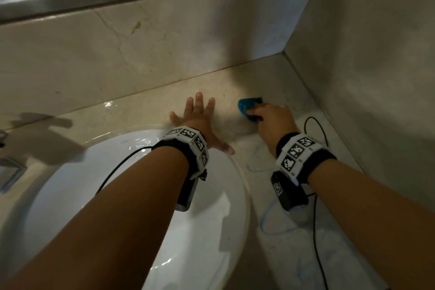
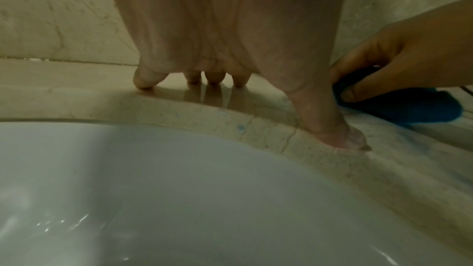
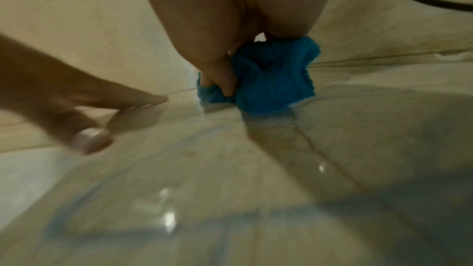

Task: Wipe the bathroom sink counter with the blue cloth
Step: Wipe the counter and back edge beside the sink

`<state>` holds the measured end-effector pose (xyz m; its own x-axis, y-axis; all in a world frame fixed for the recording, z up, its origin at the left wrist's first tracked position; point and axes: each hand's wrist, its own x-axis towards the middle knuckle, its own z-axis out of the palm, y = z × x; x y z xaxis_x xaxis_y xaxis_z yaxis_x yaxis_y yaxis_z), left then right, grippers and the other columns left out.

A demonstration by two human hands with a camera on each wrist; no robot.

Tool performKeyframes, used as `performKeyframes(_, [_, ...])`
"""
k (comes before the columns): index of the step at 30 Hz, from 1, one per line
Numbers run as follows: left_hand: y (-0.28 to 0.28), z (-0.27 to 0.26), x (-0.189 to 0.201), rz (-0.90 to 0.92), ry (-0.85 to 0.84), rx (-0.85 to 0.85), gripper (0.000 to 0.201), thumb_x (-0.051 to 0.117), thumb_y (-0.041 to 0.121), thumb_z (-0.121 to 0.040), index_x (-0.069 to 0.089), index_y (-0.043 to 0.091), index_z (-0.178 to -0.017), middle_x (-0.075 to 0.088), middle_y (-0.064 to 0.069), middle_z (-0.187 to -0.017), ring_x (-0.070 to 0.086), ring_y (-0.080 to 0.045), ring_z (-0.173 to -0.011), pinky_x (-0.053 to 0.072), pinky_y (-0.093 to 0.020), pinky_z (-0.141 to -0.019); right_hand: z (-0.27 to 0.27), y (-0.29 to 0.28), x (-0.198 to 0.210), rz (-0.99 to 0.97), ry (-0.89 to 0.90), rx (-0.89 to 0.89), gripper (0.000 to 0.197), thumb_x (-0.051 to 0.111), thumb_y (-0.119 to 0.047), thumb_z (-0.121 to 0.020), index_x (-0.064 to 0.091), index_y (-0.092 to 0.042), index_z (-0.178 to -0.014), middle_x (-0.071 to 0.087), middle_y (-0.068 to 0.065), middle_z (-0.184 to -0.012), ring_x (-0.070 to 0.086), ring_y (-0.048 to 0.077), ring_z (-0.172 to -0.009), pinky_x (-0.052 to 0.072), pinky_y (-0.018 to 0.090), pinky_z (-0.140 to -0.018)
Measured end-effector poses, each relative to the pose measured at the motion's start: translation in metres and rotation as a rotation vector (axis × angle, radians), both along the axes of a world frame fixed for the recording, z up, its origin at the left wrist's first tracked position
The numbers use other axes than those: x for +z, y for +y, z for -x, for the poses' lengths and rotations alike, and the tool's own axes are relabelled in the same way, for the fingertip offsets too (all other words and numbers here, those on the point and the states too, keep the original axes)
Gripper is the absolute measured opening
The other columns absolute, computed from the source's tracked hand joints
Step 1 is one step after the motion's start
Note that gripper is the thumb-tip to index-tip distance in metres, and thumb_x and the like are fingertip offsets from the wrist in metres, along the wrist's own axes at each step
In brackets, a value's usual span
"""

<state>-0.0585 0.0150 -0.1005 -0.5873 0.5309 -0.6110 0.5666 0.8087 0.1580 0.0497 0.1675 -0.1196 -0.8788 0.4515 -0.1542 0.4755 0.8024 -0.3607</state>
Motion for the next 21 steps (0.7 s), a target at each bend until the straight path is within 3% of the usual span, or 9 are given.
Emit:
performKeyframes(3, [0.001, 0.001, 0.002, 0.027, 0.003, -0.001, 0.143, 0.075, 0.074, -0.047, -0.020, 0.034, -0.147, -0.033, 0.002, -0.153, -0.023, -0.024, -0.143, 0.001, -0.064, -0.112, -0.012, -0.027, 0.008, -0.014, -0.042, 0.157, 0.040, 0.046, -0.004, -0.090, 0.059, -0.023, -0.123, 0.053, 0.001, -0.136, 0.049, 0.028, -0.116, 0.027, 0.032, -0.107])
performKeyframes(6, [0.001, 0.001, 0.003, 0.022, -0.005, 0.001, 0.143, 0.075, 0.073, -0.048, -0.019, 0.034, -0.147, -0.033, 0.002, -0.153, -0.023, -0.023, -0.143, 0.001, -0.064, -0.112, -0.027, -0.040, 0.011, 0.034, -0.044, 0.214, 0.037, 0.046, -0.008, -0.092, 0.057, -0.023, -0.125, 0.051, -0.002, -0.136, 0.044, 0.030, -0.109, 0.031, 0.030, -0.099])
performKeyframes(10, [0.000, 0.000, 0.004, 0.019, -0.007, 0.004, 0.142, 0.076, 0.073, -0.047, -0.018, 0.034, -0.147, -0.032, 0.002, -0.153, -0.022, -0.024, -0.143, 0.001, -0.064, -0.112, -0.019, -0.016, -0.004, 0.098, 0.080, 0.104, 0.039, 0.050, -0.002, -0.086, 0.065, -0.023, -0.114, 0.064, 0.006, -0.120, 0.051, 0.034, -0.105, 0.041, 0.039, -0.098])
performKeyframes(13, [-0.001, 0.000, 0.001, -0.015, -0.010, 0.001, 0.141, 0.076, 0.072, -0.048, -0.017, 0.034, -0.148, -0.031, 0.002, -0.153, -0.022, -0.023, -0.143, 0.000, -0.064, -0.112, -0.009, 0.013, -0.010, 0.068, 0.116, -0.065, 0.043, 0.048, 0.005, -0.082, 0.066, -0.017, -0.114, 0.063, 0.015, -0.120, 0.058, 0.037, -0.105, 0.040, 0.045, -0.101])
performKeyframes(15, [-0.002, 0.000, 0.001, -0.024, -0.005, -0.001, 0.141, 0.075, 0.073, -0.048, -0.016, 0.034, -0.148, -0.030, 0.002, -0.154, -0.022, -0.023, -0.143, 0.000, -0.064, -0.112, -0.008, 0.014, -0.010, 0.053, 0.086, -0.087, 0.043, 0.049, 0.007, -0.081, 0.066, -0.015, -0.114, 0.062, 0.016, -0.121, 0.058, 0.038, -0.106, 0.038, 0.046, -0.103])
performKeyframes(18, [0.000, 0.001, 0.000, -0.013, -0.006, 0.001, 0.142, 0.076, 0.073, -0.047, -0.017, 0.033, -0.147, -0.031, 0.002, -0.153, -0.023, -0.024, -0.143, 0.000, -0.064, -0.112, -0.021, -0.014, -0.008, 0.096, 0.081, 0.026, 0.039, 0.053, 0.004, -0.080, 0.067, -0.014, -0.111, 0.066, 0.014, -0.115, 0.057, 0.039, -0.103, 0.040, 0.046, -0.100])
performKeyframes(21, [-0.001, 0.001, -0.001, -0.019, -0.002, 0.005, 0.143, 0.076, 0.073, -0.046, -0.017, 0.034, -0.147, -0.030, 0.002, -0.154, -0.022, -0.024, -0.143, -0.001, -0.064, -0.112, -0.037, -0.036, -0.005, 0.083, 0.029, 0.170, 0.039, 0.058, -0.004, -0.083, 0.063, -0.019, -0.118, 0.061, 0.003, -0.124, 0.049, 0.034, -0.104, 0.041, 0.039, -0.096])
